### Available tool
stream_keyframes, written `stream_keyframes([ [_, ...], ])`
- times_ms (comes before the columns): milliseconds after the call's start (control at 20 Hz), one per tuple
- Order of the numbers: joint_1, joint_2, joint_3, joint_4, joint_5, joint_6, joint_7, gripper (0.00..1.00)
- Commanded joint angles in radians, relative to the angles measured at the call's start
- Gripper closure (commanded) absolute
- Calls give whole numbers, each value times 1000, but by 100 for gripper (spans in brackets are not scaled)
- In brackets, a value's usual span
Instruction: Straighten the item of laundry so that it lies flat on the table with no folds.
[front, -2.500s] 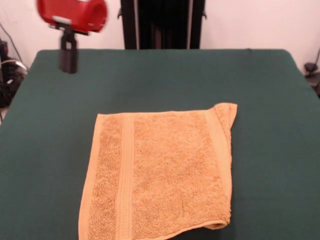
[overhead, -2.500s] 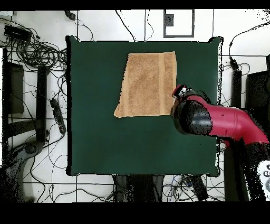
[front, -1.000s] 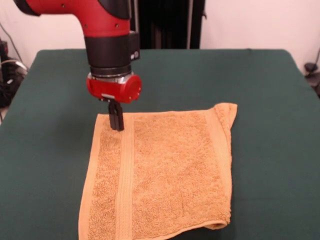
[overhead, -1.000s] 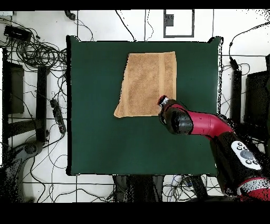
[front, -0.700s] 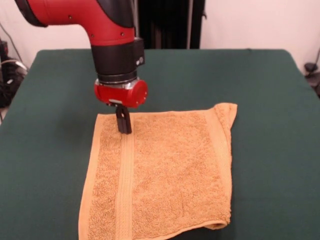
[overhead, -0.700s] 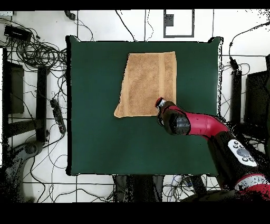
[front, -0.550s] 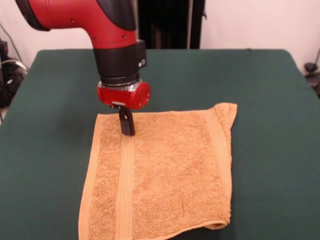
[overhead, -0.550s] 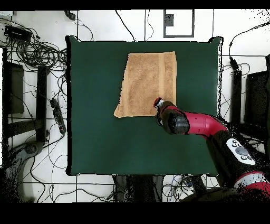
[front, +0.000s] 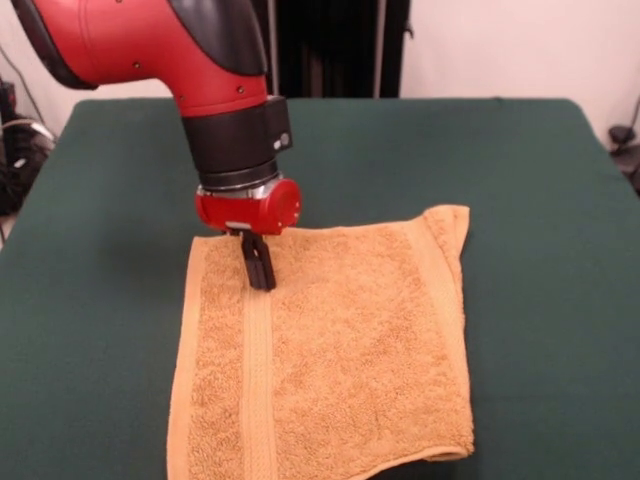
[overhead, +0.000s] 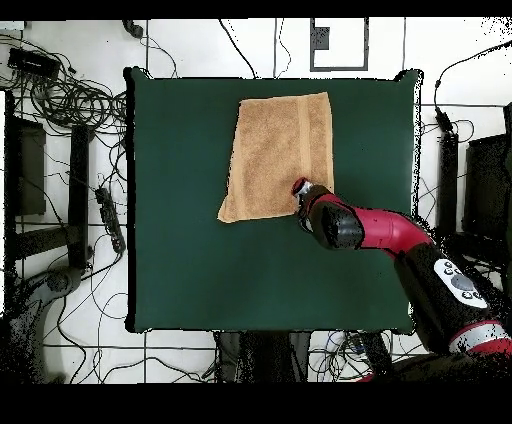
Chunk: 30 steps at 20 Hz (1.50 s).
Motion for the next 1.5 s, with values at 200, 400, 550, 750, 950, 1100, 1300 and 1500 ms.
stream_keyframes([
  [200, 3, 167, 144, -210, -82, 168, -289, 100],
  [400, 1, 165, 133, -232, -97, 206, -297, 100],
  [550, 8, 106, 104, -213, -113, 218, -265, 100],
  [750, 6, -104, 5, -57, -138, 213, -164, 100],
  [950, -51, -251, -31, 102, -144, 244, -145, 100],
  [1100, -83, -383, -42, 196, -124, 307, -163, 100],
  [1300, -102, -542, -66, 270, -93, 387, -195, 100],
  [1500, -107, -671, -69, 320, -49, 472, -230, 100],
])
